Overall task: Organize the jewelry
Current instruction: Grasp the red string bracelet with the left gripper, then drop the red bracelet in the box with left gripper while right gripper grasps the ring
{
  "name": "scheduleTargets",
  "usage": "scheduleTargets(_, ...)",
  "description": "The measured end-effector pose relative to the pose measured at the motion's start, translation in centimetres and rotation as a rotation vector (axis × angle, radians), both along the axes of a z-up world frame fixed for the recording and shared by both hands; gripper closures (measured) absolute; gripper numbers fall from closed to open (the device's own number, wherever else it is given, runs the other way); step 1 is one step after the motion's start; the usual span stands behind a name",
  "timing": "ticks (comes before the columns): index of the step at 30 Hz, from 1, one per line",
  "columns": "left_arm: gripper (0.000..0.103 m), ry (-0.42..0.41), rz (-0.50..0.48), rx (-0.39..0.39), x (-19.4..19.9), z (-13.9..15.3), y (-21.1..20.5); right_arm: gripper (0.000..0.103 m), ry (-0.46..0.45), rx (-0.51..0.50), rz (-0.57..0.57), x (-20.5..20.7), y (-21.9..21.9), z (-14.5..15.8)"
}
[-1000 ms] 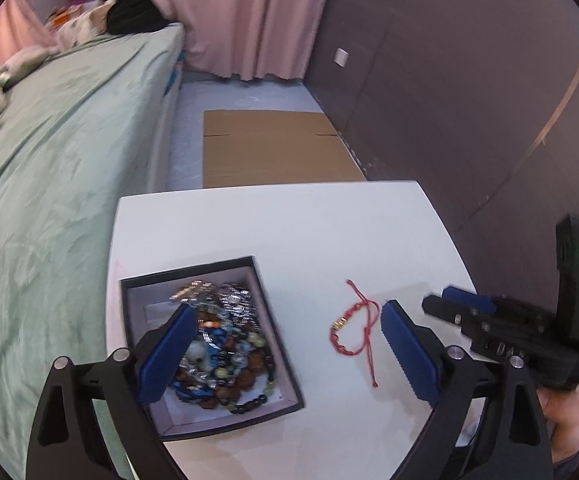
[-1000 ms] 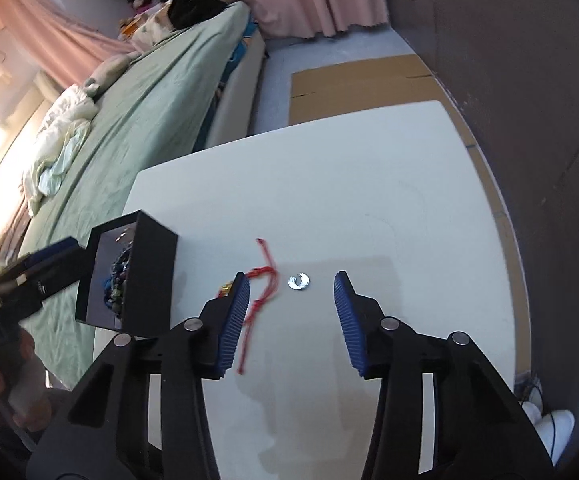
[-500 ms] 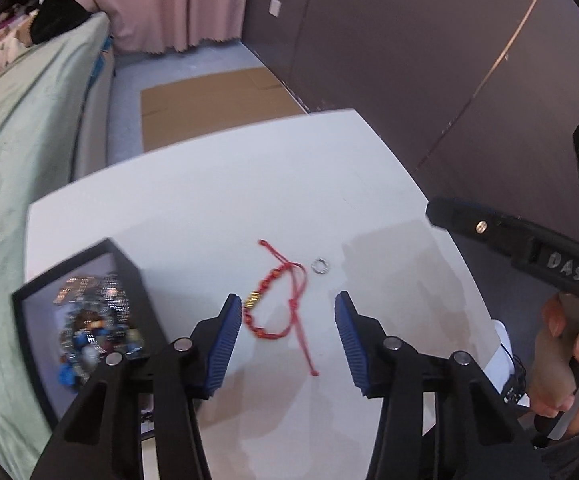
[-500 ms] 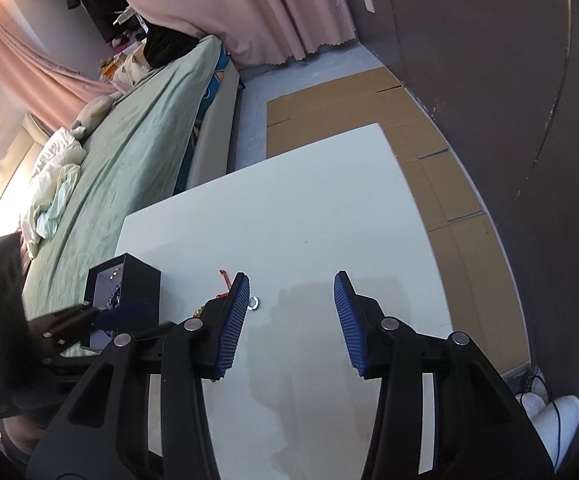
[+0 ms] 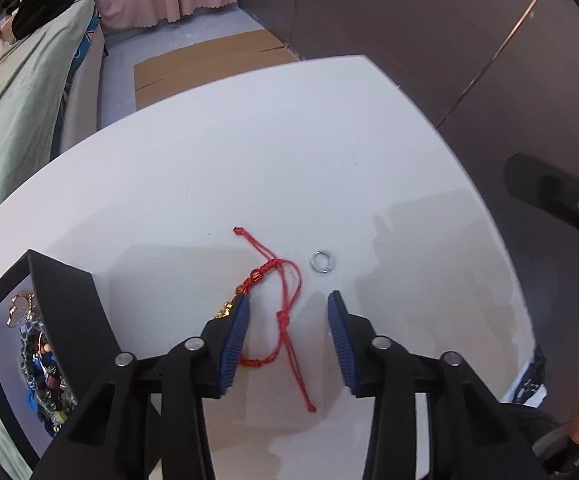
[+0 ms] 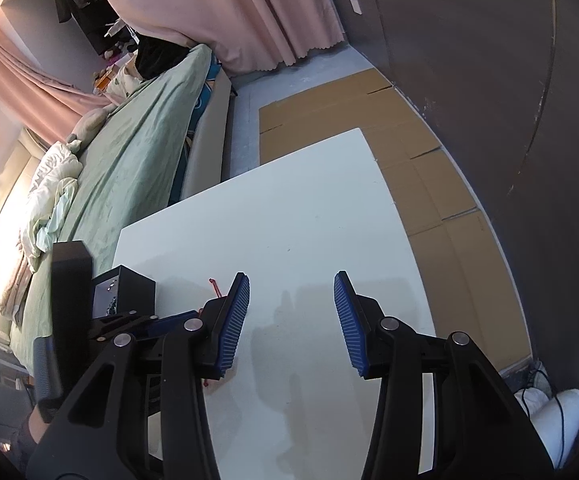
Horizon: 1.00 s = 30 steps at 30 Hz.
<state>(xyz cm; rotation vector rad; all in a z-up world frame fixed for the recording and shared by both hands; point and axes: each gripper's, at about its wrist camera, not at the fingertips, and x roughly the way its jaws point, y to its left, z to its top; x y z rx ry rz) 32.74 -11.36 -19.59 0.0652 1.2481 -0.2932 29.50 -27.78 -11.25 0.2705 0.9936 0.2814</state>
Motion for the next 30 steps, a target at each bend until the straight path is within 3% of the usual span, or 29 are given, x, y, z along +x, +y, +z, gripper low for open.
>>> scheduleTargets(2,0.071,-0.015,-0.005,0.034,0.1,-0.1,-0.5,0.058,0.003,-0.004,0.005,0.0,0.2,-0.1)
scheduleTargets(4,0.081,-0.036,-0.002,0.084,0.1,-0.3,-0.8,0.058,0.004,-0.006,0.008,0.0,0.4,-0.1)
scheduleTargets(6,0.097,-0.047,0.009,0.114,0.1,-0.5,-0.6,0.058,0.004,-0.017,0.013,-0.1,0.7,-0.2)
scheduleTargets(7,0.098,-0.043,0.016,0.105,0.2,-0.5,-0.2,0.058,0.005,-0.021,0.015,-0.2,0.9,-0.3)
scheduleTargets(9,0.099,-0.026,0.034,0.048,0.5,-0.4,0.9,0.058,0.014,-0.029,0.025,-0.1,1.3,-0.6)
scheduleTargets(20,0.099,-0.095,0.086,-0.109,-0.4,4.0,4.7,0.058,0.045,-0.1,0.104,0.1,4.6,-2.5)
scheduleTargets(30,0.099,-0.178,0.178,-0.217,-0.9,8.4,9.1,0.061,0.044,-0.307,0.271,0.2,10.0,-6.0)
